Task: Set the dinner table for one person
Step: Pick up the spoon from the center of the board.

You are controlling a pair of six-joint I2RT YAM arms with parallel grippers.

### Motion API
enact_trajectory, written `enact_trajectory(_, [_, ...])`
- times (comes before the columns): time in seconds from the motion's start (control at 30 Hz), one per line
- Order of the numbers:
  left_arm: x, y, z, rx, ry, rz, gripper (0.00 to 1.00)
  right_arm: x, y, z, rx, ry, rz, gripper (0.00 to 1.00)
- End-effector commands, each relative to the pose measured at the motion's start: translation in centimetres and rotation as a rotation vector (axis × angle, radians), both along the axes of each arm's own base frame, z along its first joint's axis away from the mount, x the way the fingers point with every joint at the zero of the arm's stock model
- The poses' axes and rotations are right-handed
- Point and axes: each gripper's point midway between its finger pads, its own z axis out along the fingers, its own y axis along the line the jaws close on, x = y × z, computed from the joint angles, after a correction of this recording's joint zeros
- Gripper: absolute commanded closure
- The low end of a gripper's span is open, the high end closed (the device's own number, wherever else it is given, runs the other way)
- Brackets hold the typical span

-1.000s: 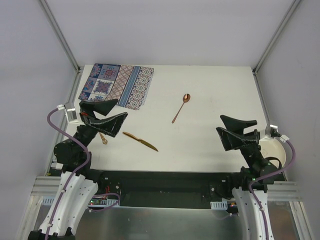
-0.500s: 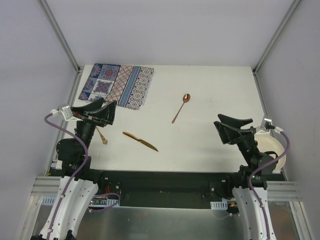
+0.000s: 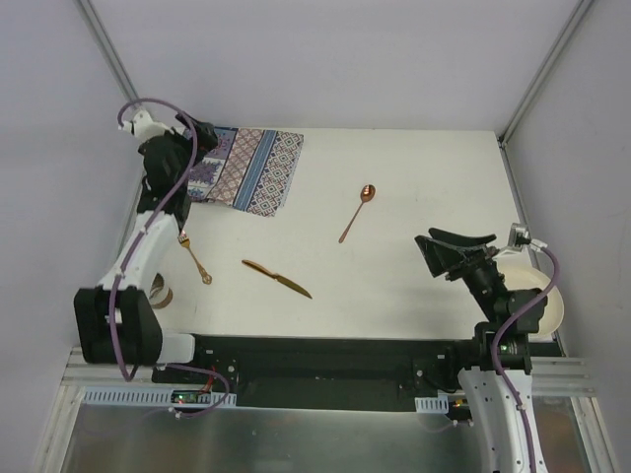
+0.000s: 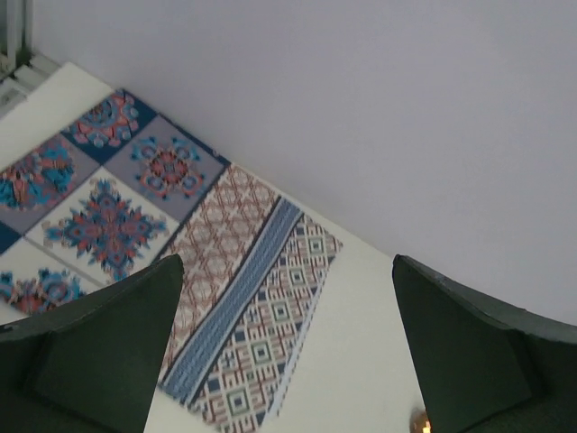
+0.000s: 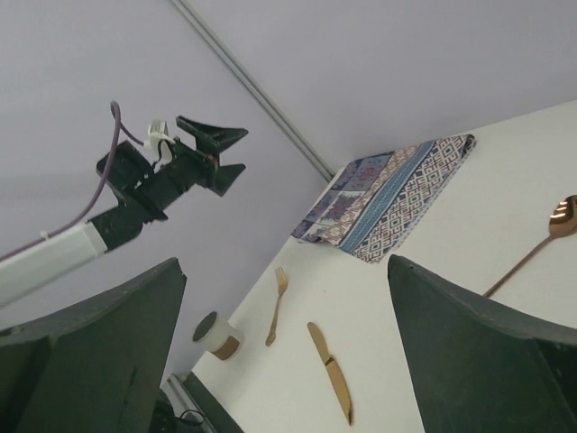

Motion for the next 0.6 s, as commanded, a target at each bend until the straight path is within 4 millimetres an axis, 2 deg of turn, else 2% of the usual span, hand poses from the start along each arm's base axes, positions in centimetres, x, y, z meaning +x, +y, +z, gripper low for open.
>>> enact_trajectory(0.0, [4.8, 2.8, 3.8, 0.064, 0.045, 0.127, 0.01, 0.3, -0.4, 0.2, -0.132, 0.019, -0.048, 0.03])
enact_trajectory(0.03, [6.4, 3.7, 1.8, 0.107, 0.117, 0.160, 0.01, 0.5, -0.4, -0.2, -0.148, 0.042, -0.049, 0.04])
enact_trajectory(0.07, [7.4, 4.4, 4.5, 0.132, 0.085, 0.198, 0.01, 0.7, -0.5, -0.4, -0.159, 0.047, -0.055, 0.04])
enact_trajectory(0.1, [7.9, 5.6, 4.5, 0.167, 0.103, 0.256, 0.01, 0.9, -0.5, -0.6, -0.174, 0.050, -0.061, 0.04])
enact_trajectory(0.13, [8.8, 6.7, 2.3, 0.217, 0.184, 0.304, 0.01, 1.0, -0.6, -0.9, -0.177, 0.060, -0.066, 0.04])
enact_trajectory(0.17, [9.3, 7.5, 4.0, 0.227, 0.169, 0.349, 0.01, 1.2, -0.7, -1.1, -0.182, 0.065, -0.073, 0.04])
enact_trajectory(0.2, [9.4, 8.5, 3.8, 0.249, 0.191, 0.405, 0.01, 1.3, -0.8, -1.2, -0.189, 0.065, -0.076, 0.04])
enact_trajectory(0.23, [9.9, 10.1, 2.2, 0.275, 0.249, 0.451, 0.01, 1.4, -0.8, -1.4, -0.194, 0.068, -0.079, 0.04])
enact_trajectory(0.27, [10.2, 10.9, 2.9, 0.265, 0.236, 0.483, 0.01, 1.6, -0.8, -1.6, -0.197, 0.073, -0.082, 0.04])
enact_trajectory(0.33, [11.1, 11.3, 1.7, 0.174, 0.229, 0.446, 0.01, 1.9, -0.9, -2.1, -0.214, 0.083, -0.089, 0.04])
enact_trajectory(0.37, [10.8, 13.0, 0.1, 0.108, 0.248, 0.451, 0.01, 2.0, -1.0, -2.2, -0.219, 0.085, -0.093, 0.04])
enact_trajectory(0.4, [10.6, 13.7, -1.0, 0.029, 0.252, 0.443, 0.01, 2.2, -1.0, -2.5, -0.224, 0.093, -0.095, 0.04])
enact_trajectory(0.43, [11.0, 12.5, -2.1, -0.140, 0.243, 0.354, 0.01, 2.3, -1.1, -2.8, -0.236, 0.097, -0.098, 0.04])
enact_trajectory(0.47, [10.5, 14.7, -4.4, -0.231, 0.248, 0.370, 0.01, 2.4, -1.2, -2.9, -0.239, 0.102, -0.105, 0.04])
enact_trajectory(0.53, [10.7, 15.1, -6.4, -0.421, 0.222, 0.345, 0.01, 2.5, -1.4, -3.2, -0.249, 0.110, -0.119, 0.04])
enact_trajectory(0.57, [10.0, 15.1, -9.0, -0.473, 0.252, 0.325, 0.01, 2.6, -1.6, -3.3, -0.260, 0.105, -0.132, 0.04])
